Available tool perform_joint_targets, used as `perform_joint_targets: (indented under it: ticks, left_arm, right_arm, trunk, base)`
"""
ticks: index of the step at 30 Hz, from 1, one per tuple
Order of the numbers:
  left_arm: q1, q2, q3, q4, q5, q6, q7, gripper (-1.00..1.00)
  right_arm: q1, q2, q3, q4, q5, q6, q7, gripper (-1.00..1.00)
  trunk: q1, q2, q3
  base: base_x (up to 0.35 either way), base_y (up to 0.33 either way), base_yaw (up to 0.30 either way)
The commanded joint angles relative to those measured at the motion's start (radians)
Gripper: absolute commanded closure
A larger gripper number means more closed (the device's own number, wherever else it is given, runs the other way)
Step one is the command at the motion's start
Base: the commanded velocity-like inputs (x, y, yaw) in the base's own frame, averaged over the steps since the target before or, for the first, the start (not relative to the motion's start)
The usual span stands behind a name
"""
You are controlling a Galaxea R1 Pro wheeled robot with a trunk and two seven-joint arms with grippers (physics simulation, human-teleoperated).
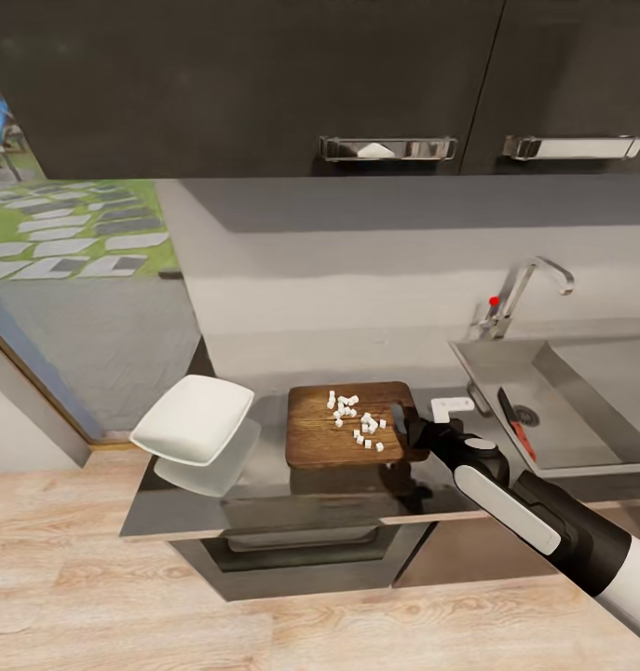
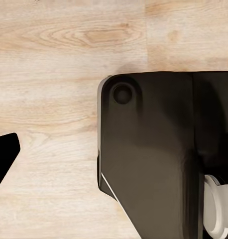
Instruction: In the kitchen, take the Vidalia onion out of the sink, dice it on the chopping board with the paring knife, put the diced onion into the bowl on the countertop, then place both the paring knife and the chopping board into the sink.
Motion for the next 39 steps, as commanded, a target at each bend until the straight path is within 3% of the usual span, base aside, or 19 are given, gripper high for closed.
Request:
perform_joint_targets:
  ticks: [1, 14, 27, 39]
  left_arm:
    - [0.0, 0.001, -0.009, -0.002, 0.003, -0.001, 0.01, -1.0]
    - [0.0, 0.002, -0.009, -0.002, 0.003, -0.001, 0.01, -1.0]
    - [0.0, 0.001, -0.009, -0.002, 0.003, -0.001, 0.01, -1.0]
    - [0.0, 0.001, -0.009, -0.002, 0.003, 0.0, 0.009, -1.0]
  right_arm:
    - [-0.002, -0.001, 0.003, -0.002, -0.005, 0.002, -0.008, 1.0]
    - [-0.002, -0.001, 0.002, -0.002, -0.004, 0.034, -0.009, 1.0]
    - [-0.002, 0.001, 0.003, -0.002, -0.008, 0.041, -0.058, 1.0]
    - [-0.002, 0.001, 0.003, -0.003, -0.009, 0.042, -0.058, 1.0]
  trunk:
    - [0.001, -0.002, 0.0]
    - [0.001, -0.002, 0.02]
    - [0.001, -0.002, 0.04]
    - [0.001, -0.002, 0.059]
  base:
    - [0.001, 0.002, 0.0]
    - [0.0, 0.0, 0.0]
    - [0.0, 0.003, 0.0]
    - [0.0, 0.21, 0.0]
